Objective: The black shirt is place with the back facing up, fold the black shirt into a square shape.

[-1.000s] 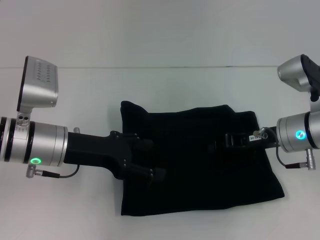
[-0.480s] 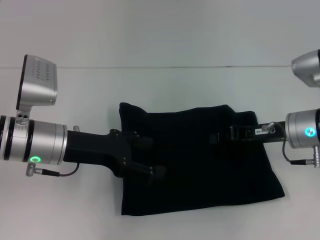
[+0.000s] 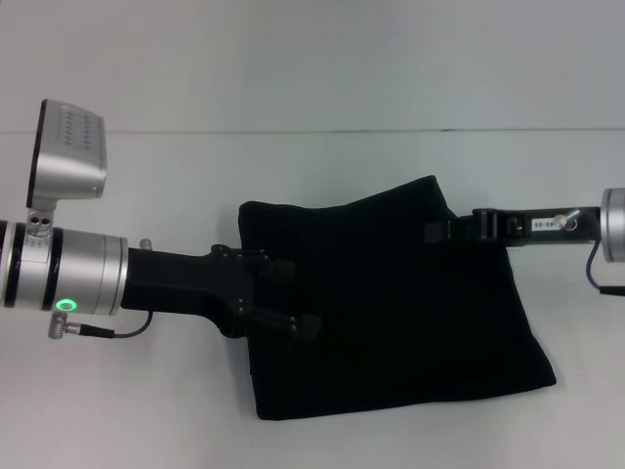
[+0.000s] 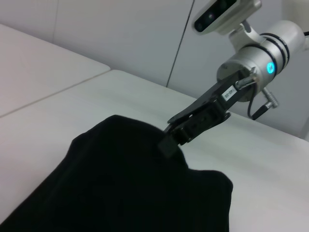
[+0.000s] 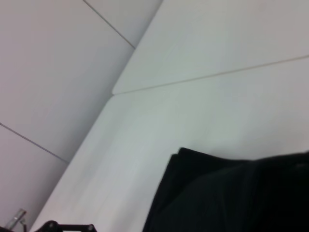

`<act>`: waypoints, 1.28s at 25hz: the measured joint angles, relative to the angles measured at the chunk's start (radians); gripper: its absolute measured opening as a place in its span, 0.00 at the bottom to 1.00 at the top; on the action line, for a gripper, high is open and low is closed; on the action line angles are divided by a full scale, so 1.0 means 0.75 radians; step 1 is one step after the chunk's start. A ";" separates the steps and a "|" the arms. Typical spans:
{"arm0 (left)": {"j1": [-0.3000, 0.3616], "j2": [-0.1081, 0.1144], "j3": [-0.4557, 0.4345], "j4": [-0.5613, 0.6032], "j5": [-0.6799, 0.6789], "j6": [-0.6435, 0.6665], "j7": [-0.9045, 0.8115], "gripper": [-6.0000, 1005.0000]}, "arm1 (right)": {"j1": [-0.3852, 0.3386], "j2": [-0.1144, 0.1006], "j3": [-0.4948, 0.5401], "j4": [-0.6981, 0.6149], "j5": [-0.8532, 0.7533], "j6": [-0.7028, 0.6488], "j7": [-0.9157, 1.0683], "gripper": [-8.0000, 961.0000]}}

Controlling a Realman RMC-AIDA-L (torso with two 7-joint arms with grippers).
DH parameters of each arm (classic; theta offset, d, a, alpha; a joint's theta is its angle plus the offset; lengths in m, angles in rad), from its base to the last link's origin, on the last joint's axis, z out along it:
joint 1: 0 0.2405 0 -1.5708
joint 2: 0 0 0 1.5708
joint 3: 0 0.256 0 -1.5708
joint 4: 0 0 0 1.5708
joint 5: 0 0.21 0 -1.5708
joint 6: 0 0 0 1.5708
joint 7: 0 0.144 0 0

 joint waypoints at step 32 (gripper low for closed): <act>-0.007 0.006 -0.033 -0.007 0.000 0.000 -0.038 0.95 | -0.164 -0.030 0.155 -0.056 -0.062 -0.054 -0.107 0.04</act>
